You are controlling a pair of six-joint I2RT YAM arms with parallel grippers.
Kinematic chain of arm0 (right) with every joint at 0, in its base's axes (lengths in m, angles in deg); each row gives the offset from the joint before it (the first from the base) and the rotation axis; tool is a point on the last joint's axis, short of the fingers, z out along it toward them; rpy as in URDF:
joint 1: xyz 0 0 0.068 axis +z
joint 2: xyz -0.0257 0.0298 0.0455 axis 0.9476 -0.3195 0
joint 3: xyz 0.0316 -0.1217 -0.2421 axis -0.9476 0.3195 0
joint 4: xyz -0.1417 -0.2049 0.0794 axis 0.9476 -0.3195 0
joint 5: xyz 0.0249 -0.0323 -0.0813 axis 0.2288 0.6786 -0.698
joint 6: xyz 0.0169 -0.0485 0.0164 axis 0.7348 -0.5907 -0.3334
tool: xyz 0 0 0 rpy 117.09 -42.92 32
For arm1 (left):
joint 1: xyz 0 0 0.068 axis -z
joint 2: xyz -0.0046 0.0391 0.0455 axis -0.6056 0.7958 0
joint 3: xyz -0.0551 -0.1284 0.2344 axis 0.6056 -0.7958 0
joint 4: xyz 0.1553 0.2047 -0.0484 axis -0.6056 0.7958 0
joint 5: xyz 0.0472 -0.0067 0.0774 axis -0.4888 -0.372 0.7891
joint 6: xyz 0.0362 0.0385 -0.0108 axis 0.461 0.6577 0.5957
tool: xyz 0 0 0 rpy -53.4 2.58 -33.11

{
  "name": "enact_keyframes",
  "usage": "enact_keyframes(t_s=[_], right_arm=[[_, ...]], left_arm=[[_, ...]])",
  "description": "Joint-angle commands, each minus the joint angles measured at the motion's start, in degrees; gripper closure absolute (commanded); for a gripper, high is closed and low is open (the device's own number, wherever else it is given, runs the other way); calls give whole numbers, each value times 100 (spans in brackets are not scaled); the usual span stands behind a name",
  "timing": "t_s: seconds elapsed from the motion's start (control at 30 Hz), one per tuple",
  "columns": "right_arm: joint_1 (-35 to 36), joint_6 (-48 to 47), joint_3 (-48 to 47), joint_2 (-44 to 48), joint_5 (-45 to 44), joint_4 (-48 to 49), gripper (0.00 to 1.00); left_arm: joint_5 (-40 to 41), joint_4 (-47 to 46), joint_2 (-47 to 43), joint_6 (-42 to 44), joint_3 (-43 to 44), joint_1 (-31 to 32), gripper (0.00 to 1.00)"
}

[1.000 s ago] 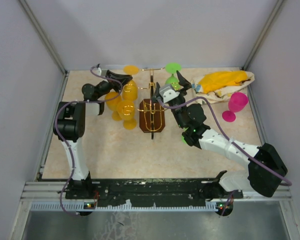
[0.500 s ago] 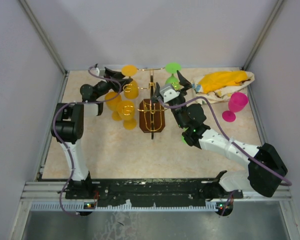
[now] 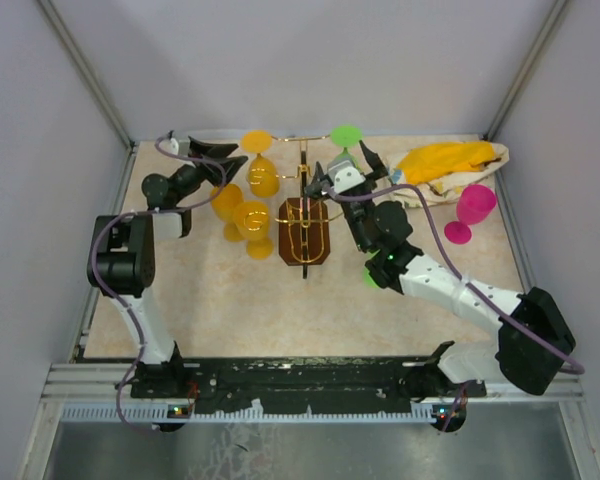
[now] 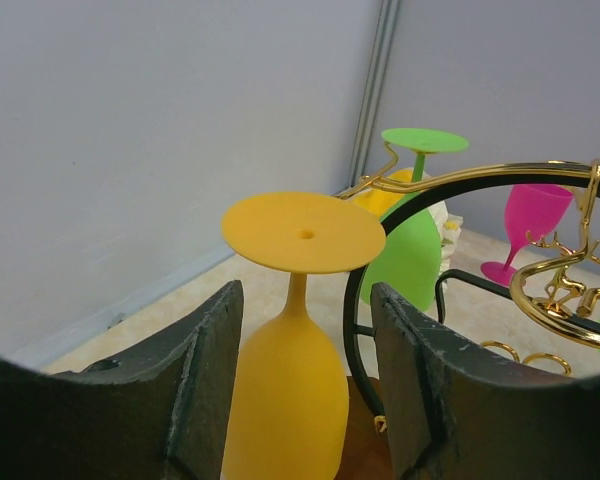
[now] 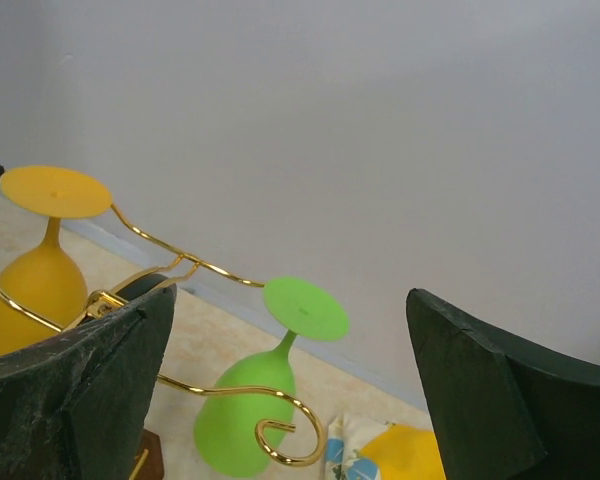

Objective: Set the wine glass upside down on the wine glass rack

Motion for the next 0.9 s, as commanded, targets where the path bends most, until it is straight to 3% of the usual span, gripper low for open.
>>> enact_keyframes(t_s=[0.0,0.23,0.4,0.7,0.87], right_arm=[[-123,627,-592,265,-141,-469,1],[-352,1507,-1339,360,-437,-1736,1],[-790,2558,-2068,333,-868,-3259,1],[-1278,3744,-2565,449,-967,-4778,1],[-1372,4035,-2397,619,-900,-5210,1]], left_arm=[[64,-6,-424,232,-289,-89,40],[249,938,-1121,850,-835,-228,41],[653,1873,-1926,1395,-1286,-302,40],[1856,5927,-3241,2938,-1005,-304,40],[2205,7108,-3652,3124,-936,-302,38]])
